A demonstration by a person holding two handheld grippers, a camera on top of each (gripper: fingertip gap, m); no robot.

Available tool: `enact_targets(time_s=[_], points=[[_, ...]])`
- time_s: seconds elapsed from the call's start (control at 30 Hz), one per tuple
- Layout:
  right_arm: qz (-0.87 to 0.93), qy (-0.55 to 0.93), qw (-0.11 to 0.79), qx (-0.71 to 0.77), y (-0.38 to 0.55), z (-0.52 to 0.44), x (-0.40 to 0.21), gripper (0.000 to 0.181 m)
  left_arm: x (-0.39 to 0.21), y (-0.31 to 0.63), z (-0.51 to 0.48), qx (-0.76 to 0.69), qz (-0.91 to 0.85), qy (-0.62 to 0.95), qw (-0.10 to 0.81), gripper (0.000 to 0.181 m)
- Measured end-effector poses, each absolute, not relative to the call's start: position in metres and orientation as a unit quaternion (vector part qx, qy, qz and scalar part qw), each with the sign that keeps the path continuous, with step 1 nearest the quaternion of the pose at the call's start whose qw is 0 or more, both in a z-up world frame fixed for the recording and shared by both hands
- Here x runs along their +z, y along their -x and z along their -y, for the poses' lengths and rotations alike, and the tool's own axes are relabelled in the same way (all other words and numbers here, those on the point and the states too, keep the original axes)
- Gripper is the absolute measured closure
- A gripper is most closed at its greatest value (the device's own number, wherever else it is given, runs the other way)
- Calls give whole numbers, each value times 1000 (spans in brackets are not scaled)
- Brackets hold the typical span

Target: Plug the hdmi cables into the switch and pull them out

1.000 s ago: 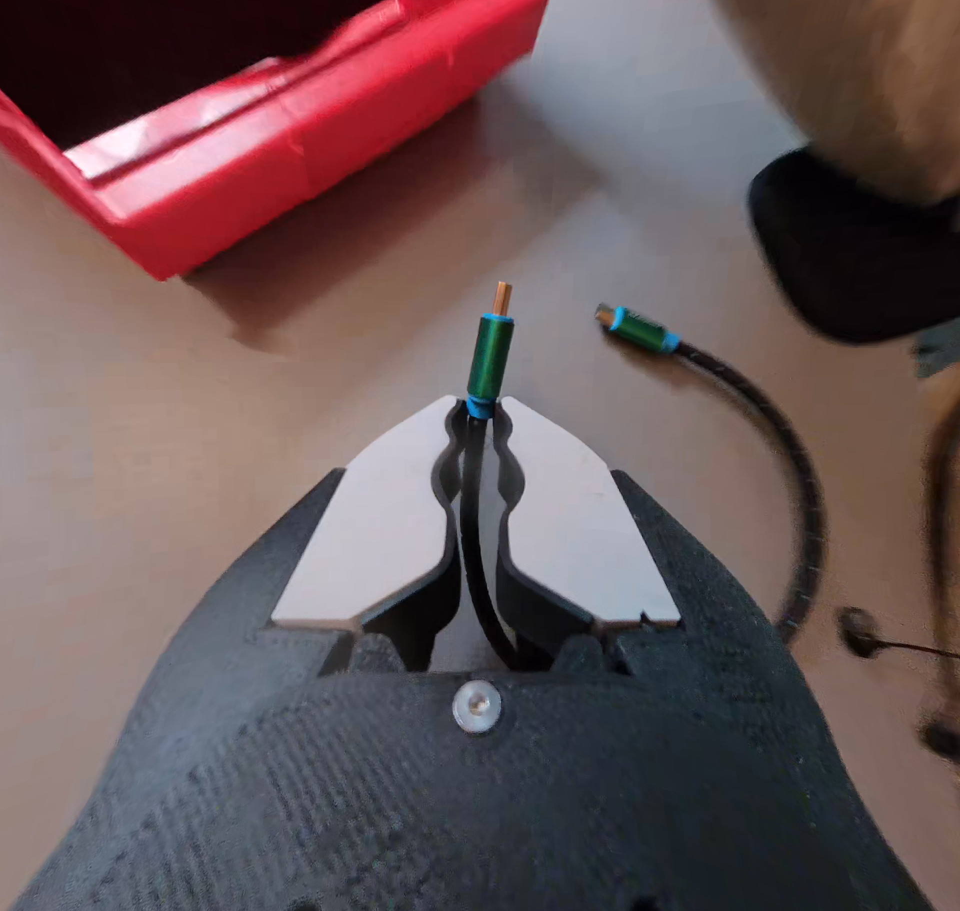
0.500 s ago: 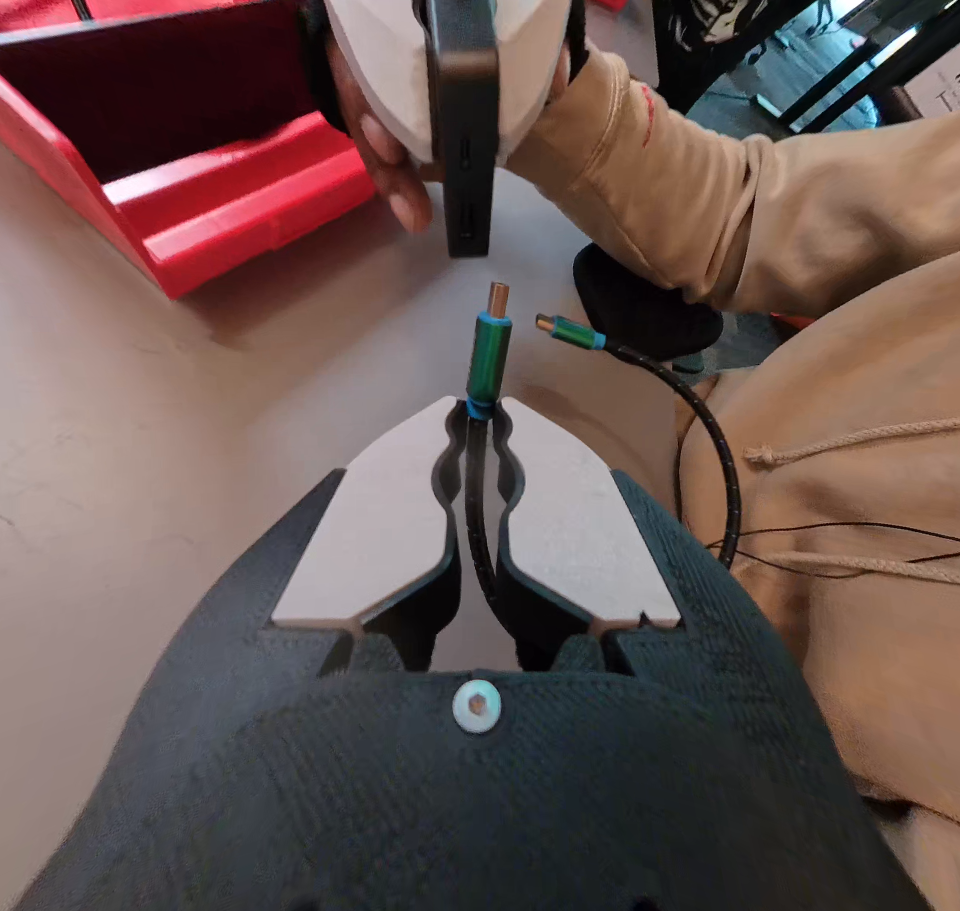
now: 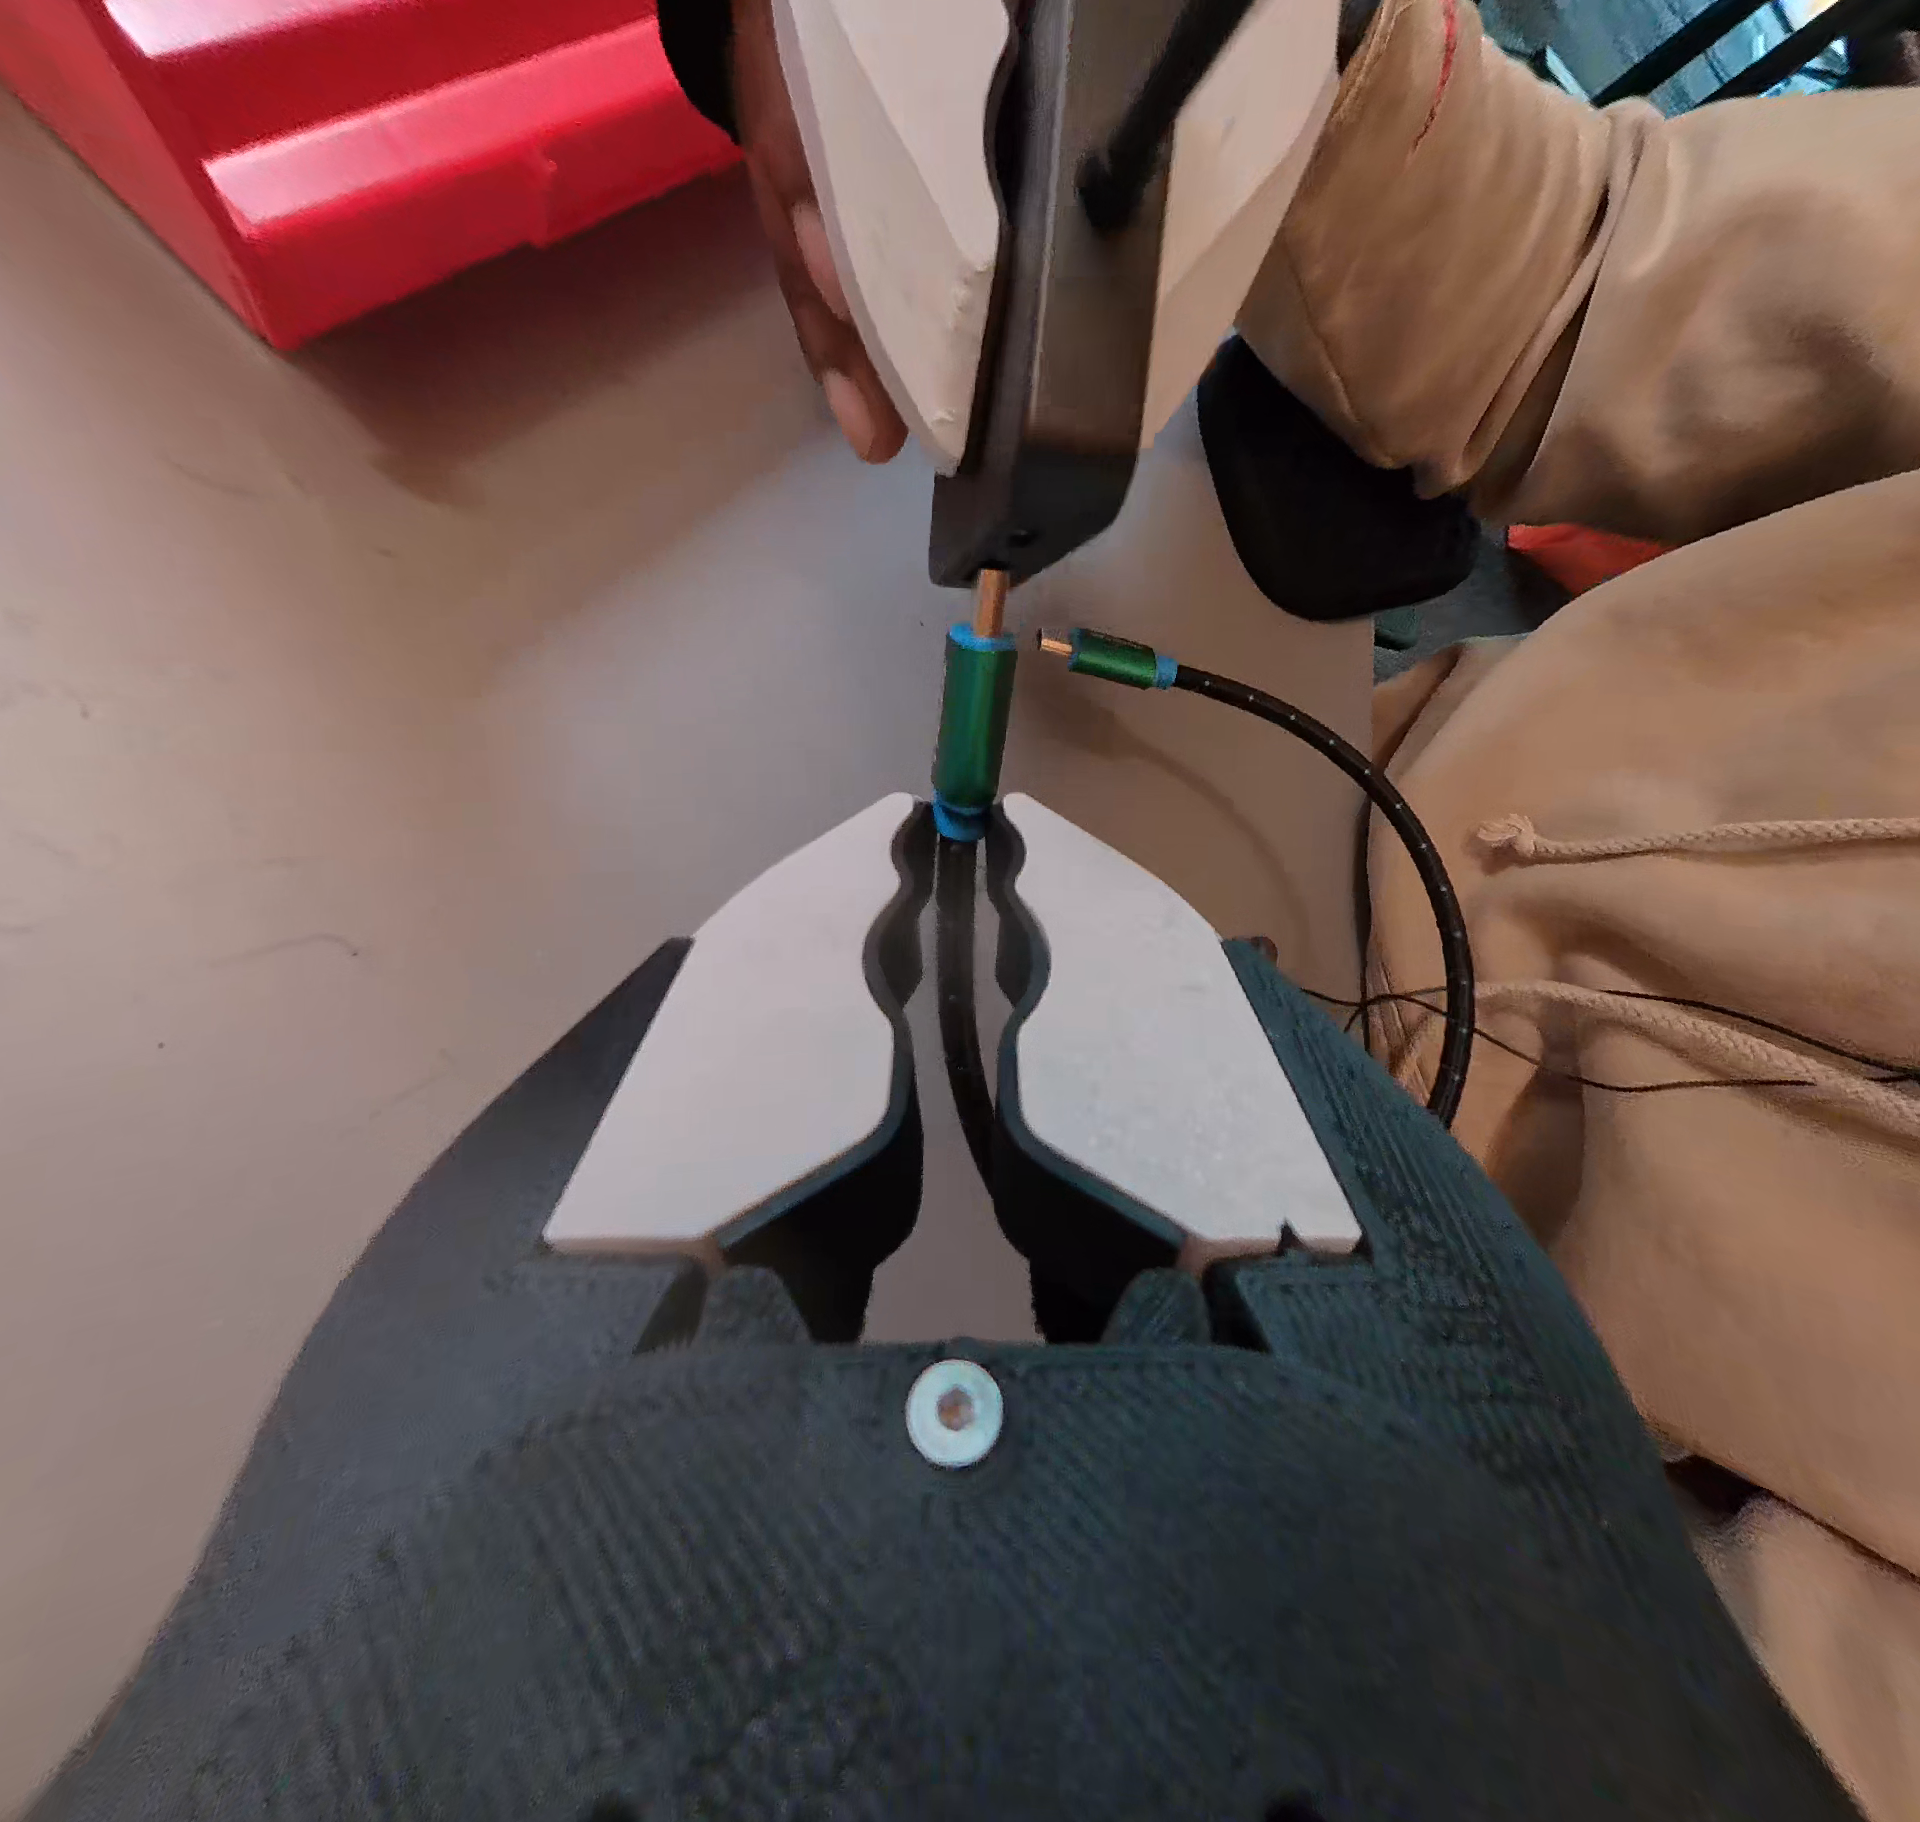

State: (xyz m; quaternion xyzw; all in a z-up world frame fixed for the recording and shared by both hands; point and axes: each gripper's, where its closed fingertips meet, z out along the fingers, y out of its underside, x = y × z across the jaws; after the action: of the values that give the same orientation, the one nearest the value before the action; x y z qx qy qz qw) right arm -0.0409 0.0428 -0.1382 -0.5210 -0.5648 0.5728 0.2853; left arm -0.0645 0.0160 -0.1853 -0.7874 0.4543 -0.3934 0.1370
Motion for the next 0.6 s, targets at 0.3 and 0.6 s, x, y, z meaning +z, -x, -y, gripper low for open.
enact_targets(time_s=[0.3,0.6], points=[[597,526,286,535,46,-38,-150,168,-198,62,-11,-410,-462,780,104,171],[599,521,254,553,46,-31,-152,168,-203,61,-1,-394,-495,769,90,171]])
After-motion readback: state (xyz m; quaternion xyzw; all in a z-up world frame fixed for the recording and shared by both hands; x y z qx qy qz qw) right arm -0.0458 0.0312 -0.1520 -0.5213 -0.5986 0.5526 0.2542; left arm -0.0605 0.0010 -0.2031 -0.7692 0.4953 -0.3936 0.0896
